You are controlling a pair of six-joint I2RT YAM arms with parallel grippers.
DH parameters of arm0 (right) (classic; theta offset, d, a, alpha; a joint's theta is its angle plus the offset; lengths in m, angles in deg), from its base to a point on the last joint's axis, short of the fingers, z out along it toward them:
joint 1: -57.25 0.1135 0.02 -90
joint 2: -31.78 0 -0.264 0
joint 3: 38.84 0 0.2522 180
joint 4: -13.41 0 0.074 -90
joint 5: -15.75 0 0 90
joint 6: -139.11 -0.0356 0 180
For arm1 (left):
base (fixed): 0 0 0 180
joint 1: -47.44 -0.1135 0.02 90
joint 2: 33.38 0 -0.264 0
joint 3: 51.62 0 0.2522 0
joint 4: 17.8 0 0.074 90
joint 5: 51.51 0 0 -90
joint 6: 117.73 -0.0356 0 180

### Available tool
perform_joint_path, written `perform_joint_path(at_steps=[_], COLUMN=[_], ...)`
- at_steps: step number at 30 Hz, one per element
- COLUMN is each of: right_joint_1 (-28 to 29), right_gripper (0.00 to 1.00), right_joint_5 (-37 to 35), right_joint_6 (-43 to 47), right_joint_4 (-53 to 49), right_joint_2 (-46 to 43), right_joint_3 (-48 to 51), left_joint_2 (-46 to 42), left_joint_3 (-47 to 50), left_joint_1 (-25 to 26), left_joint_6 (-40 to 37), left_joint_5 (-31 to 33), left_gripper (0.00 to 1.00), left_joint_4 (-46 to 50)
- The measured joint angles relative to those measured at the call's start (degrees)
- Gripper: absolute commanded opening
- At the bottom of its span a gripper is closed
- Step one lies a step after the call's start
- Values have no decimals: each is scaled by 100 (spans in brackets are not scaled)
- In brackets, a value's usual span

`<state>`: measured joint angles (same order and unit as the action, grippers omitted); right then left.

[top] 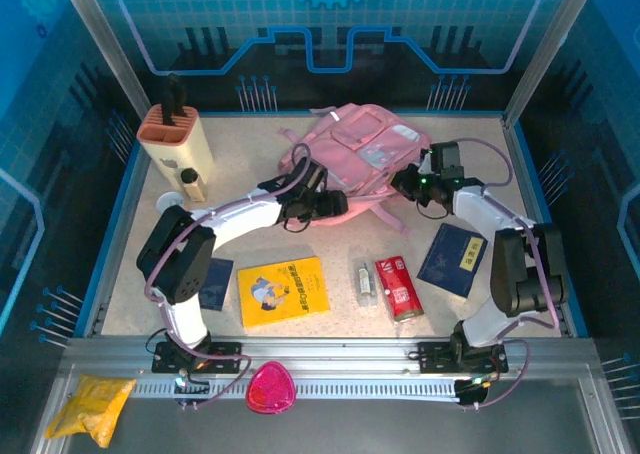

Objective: Pack the student bag

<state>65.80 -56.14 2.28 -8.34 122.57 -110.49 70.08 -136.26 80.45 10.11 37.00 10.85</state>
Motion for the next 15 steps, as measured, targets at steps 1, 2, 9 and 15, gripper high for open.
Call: perform_joint_path(at_steps=[1, 2, 9, 15], right_joint_1=[120, 240, 721, 767], right_gripper=[0, 0, 0, 0], right_joint_5=[-59, -127, -490, -739], right_joint_6=[-63, -136, -848, -1416], right_joint_4=[7, 11, 321, 442], right_joint_2=[-107, -201, -654, -938], right_joint_3=[76, 153, 859, 1246], left_joint_2=[-33, -61, -391, -1384], left_joint_3=[0, 0, 0, 280], left_joint_1=[-85, -160, -404, -339], left_joint_6=[-63, -125, -590, -579], left_joint_5=[35, 70, 452, 584], left_gripper=[73, 73, 76, 75], left_joint_4=[44, 85, 319, 455])
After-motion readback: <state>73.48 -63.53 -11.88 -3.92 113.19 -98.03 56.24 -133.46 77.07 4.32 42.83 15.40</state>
